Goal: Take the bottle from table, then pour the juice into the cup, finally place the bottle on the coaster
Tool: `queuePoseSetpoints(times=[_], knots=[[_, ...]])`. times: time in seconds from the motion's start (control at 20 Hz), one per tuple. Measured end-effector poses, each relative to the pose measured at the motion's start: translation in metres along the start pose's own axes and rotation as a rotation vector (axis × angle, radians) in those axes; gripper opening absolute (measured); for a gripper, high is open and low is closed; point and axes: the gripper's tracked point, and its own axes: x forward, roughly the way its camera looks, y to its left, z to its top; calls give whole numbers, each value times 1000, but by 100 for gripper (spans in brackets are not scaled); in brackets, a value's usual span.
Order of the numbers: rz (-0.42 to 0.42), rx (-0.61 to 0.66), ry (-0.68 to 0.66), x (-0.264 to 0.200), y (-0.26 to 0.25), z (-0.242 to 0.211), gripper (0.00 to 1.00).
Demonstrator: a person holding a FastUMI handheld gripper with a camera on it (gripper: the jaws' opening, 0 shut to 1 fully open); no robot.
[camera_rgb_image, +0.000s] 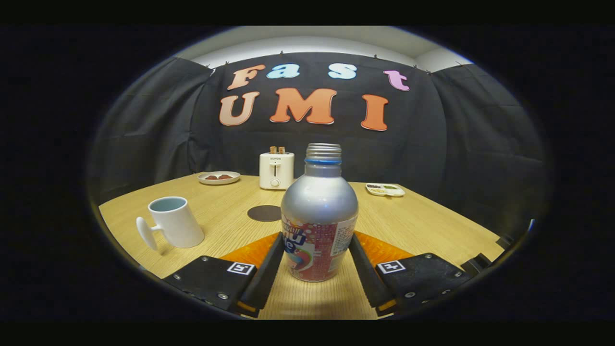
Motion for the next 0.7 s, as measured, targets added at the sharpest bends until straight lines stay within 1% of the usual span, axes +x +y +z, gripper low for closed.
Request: queuePoseSetpoints(times=[0.35, 0.7], knots=[[-30, -128, -20, -10, 7, 26, 78], [-60, -339, -53, -16, 32, 58, 78]])
